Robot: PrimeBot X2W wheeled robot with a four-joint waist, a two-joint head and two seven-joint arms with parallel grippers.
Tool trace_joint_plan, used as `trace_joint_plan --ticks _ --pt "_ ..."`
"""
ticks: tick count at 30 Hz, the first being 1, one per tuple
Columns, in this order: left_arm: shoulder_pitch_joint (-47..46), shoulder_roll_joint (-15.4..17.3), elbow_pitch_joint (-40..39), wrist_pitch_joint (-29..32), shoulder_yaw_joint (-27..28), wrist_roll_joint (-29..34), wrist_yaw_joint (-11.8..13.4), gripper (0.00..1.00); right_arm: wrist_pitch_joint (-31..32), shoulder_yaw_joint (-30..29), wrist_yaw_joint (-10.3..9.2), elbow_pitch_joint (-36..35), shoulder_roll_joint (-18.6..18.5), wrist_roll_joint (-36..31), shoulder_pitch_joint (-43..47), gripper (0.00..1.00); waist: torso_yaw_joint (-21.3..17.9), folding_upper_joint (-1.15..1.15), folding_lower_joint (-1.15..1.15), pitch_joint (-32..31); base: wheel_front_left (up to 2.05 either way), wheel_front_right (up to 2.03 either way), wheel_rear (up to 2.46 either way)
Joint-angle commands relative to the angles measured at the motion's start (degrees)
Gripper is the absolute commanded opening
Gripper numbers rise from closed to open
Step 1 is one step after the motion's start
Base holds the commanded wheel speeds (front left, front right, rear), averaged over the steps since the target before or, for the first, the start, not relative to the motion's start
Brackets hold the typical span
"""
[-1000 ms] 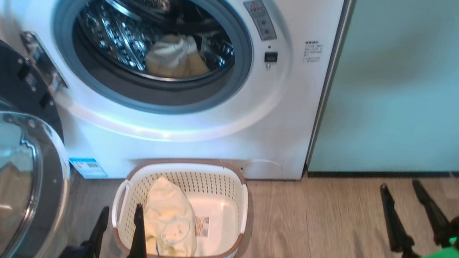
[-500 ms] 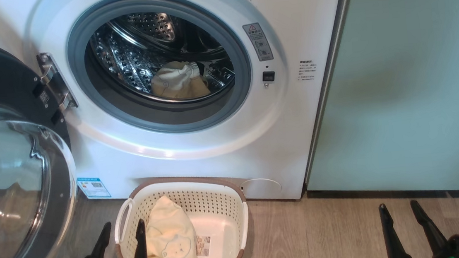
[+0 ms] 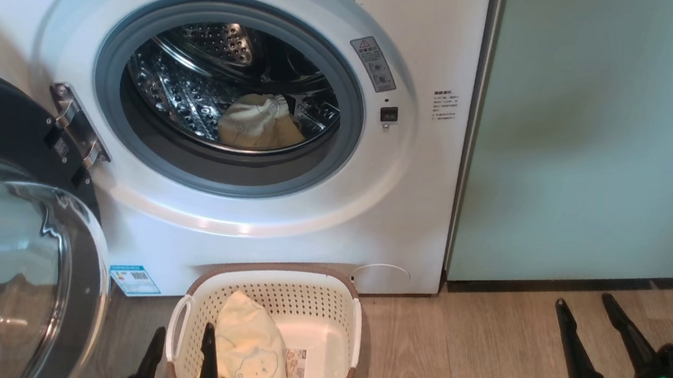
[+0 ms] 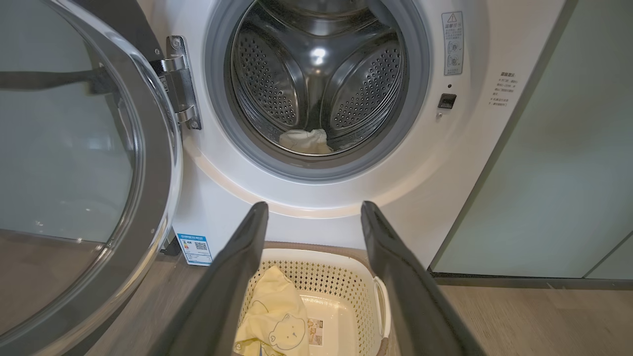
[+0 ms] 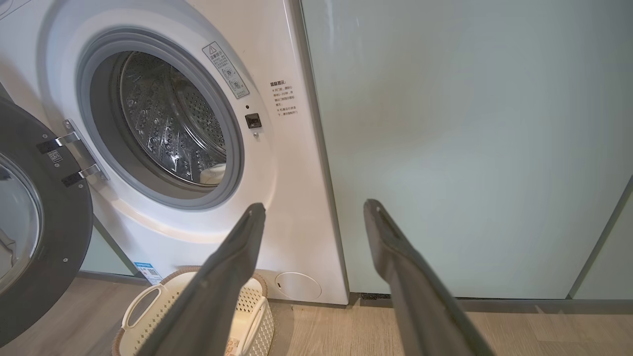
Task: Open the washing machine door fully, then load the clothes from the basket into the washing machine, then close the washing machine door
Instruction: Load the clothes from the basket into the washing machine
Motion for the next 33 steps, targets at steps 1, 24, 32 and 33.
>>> trace_joint_plan --ticks 1,24,32,33 --pt "-2.88 0.58 -1.18 -0.19 2.32 -0.03 0.27 1.0 -0.38 1.05 -0.16 -1.73 -0.87 -0.46 -2.27 1.0 -0.02 0.0 0.0 0.01 0.0 0.0 0.0" --pt "-16.29 -2.01 15.13 -0.12 -0.33 -2.55 -6.39 1.0 -0.38 2.23 -0.16 -3.99 -0.87 -0.06 -6.94 1.0 -4.08 0.0 0.0 12.92 0.0 0.0 0.0" --pt "-28.29 -2.85 30.56 0.85 -0.92 -5.18 -12.9 1.0 -0.38 1.87 -0.16 -5.81 -0.87 1.38 -12.13 1.0 -7.03 0.0 0.0 24.02 0.0 0.0 0.0" --pt "-29.79 -2.86 32.66 1.12 -0.96 -5.43 -13.6 1.0 -0.38 1.83 -0.16 -6.05 -0.87 1.63 -12.74 1.0 -7.35 0.0 0.0 25.32 0.0 0.0 0.0"
